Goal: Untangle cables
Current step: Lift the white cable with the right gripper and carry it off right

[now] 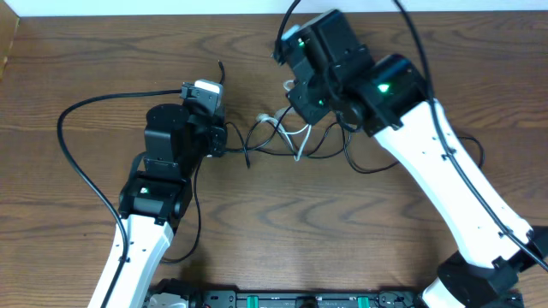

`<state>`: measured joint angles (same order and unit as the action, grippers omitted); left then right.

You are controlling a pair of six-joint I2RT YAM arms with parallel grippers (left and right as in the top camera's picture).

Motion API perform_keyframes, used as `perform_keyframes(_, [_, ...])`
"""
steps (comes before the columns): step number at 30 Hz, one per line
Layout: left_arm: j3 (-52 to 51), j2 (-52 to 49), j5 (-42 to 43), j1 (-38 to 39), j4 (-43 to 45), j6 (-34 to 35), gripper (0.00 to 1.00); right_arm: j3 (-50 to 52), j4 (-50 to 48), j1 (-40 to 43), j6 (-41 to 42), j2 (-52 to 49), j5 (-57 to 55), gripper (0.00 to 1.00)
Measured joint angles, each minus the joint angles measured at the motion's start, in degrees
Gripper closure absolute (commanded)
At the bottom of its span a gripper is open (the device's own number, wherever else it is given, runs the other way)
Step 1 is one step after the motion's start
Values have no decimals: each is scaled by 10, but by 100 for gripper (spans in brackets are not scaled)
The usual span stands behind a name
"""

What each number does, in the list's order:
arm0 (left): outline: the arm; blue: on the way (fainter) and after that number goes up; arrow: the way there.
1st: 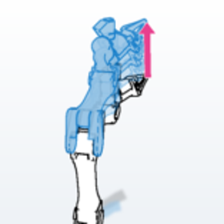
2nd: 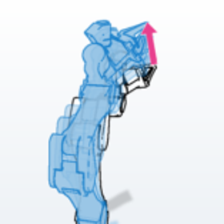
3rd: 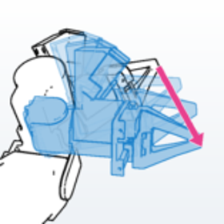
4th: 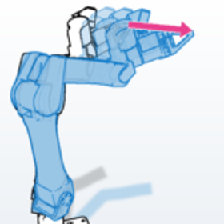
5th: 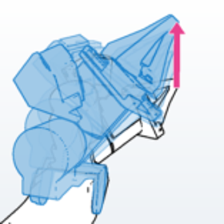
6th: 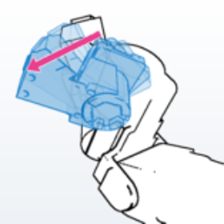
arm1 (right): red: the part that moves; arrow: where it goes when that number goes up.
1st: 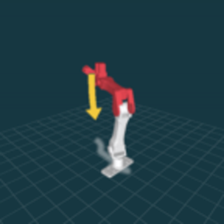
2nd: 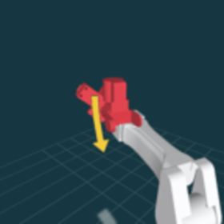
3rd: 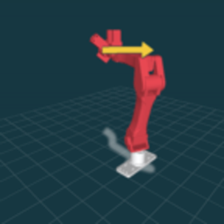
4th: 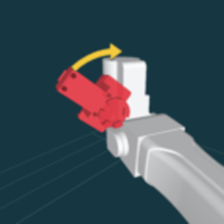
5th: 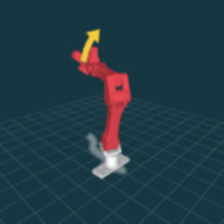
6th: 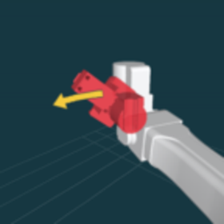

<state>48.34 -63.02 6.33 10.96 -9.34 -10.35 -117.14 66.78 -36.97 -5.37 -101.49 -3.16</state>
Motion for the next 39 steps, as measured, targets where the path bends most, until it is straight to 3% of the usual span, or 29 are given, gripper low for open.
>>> perform_keyframes(20, [0, -23, 40, 0, -8, 0, 68, -66, -104, 47, -3, 132, -234, 99])
perform_keyframes(27, [0, -24, 41, 0, -8, 0, 68, -66, -94, 165, 0, 134, -292, 99])
perform_keyframes(39, [0, -24, 41, 0, -8, 0, 68, -66, -102, 445, 9, 127, -293, 99])
